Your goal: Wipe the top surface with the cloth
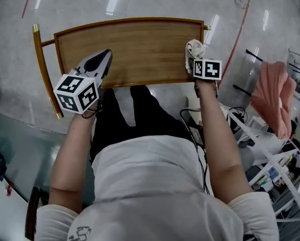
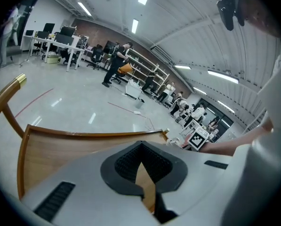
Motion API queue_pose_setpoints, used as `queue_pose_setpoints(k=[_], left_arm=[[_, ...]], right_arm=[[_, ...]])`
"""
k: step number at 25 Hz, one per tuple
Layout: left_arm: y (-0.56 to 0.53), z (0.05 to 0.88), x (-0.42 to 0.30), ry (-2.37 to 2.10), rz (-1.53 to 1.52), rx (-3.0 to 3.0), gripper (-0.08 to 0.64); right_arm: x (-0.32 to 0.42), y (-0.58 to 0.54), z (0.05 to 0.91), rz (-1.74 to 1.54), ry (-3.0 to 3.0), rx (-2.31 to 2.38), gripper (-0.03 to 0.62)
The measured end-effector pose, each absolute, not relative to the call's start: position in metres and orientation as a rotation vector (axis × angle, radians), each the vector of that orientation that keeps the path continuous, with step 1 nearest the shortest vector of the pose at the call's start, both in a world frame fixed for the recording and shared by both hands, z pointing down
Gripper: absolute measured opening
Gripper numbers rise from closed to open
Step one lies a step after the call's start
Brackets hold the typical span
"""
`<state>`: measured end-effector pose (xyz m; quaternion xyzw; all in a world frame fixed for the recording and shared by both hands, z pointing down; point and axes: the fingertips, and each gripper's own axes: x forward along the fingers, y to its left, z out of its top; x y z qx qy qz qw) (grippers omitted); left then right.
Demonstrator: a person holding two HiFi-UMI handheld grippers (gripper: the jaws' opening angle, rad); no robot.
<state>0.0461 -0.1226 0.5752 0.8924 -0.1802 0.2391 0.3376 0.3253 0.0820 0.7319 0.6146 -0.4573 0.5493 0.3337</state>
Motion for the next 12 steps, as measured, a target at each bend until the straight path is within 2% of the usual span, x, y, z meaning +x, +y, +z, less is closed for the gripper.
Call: queue_pose_setpoints(k=[6,12], left_arm=[[-0.134,0.577,0.009,-0.503,0.631,2.302,0.006],[-0.141,0.566,-0.028,-0.524,0.607,2.28,0.006]], right_arm=[[0.31,0.056,0.731,1.384,-1.202,1.576,0.101],[0.218,0.02,0.736,1.406,-1.326,1.484,0.101]])
